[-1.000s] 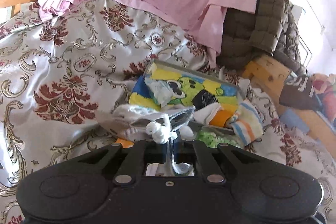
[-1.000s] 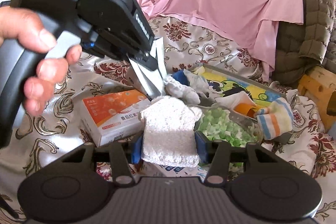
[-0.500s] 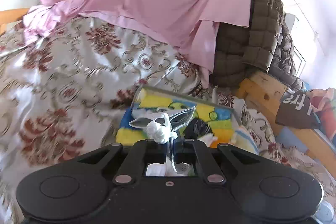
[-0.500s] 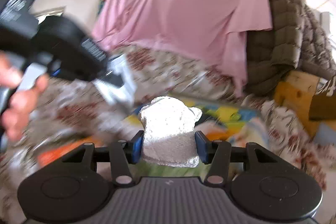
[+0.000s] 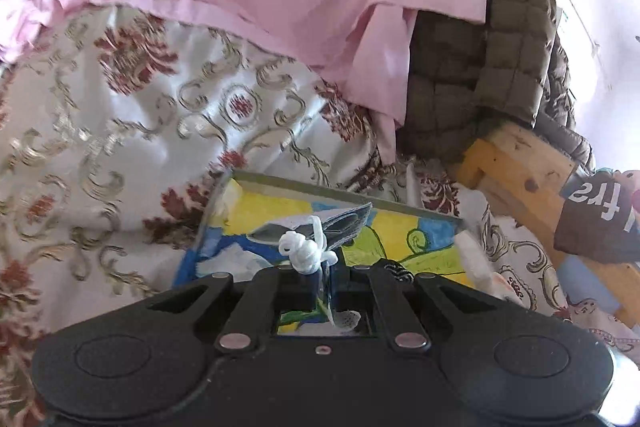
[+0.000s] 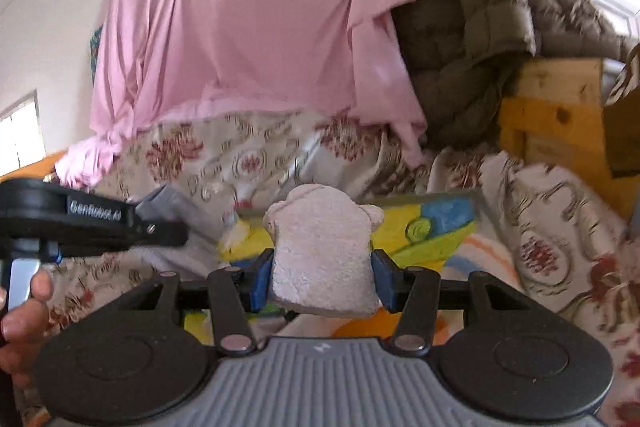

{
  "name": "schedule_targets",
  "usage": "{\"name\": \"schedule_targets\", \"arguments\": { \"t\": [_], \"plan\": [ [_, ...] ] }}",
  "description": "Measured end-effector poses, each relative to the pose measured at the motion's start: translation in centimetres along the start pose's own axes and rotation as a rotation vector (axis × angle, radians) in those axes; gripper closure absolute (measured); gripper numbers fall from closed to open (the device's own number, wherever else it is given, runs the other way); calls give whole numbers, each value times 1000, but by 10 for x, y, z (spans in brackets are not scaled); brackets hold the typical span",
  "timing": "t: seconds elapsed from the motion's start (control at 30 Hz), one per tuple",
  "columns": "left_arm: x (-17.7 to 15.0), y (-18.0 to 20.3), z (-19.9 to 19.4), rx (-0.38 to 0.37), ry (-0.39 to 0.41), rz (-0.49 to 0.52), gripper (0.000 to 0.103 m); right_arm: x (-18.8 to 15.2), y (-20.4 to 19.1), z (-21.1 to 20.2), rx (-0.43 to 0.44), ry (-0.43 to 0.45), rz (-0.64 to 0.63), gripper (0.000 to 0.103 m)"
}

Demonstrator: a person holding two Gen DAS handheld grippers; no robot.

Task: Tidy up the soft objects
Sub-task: 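Carry the white-corded bag and white fuzzy mitten over the frog-painting tray, then open the left gripper on the white-corded bag while the right gripper releases the mitten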

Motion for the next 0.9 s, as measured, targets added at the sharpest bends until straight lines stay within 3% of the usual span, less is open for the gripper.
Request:
{"name": "schedule_targets", "arguments": {
  "t": [0.17, 0.57, 0.77, 0.9],
  "plan": [
    [-14, 5, 26, -50, -93, -49, 97, -8, 3, 9, -25, -66, -8, 48],
    [-35, 1, 42, 7, -224, -32, 93, -21, 15, 18, -68, -145, 24, 47],
    [-36, 0, 45, 10, -249, -28, 82, -23, 22, 20, -53, -158, 67, 47],
    [-34, 2, 43, 29, -245, -13, 62, -22, 23, 19, -55, -155, 70, 43]
  ]
}}
Point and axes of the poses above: each gripper's, at about its wrist camera, not at the fingertips, and z roughly the way its jaws point, y to its right, x to its top, the point moved 10 cm from there along z, roughly the way its jaws point, and after that the axes turned 8 degrees about x, right-handed, at the moved point
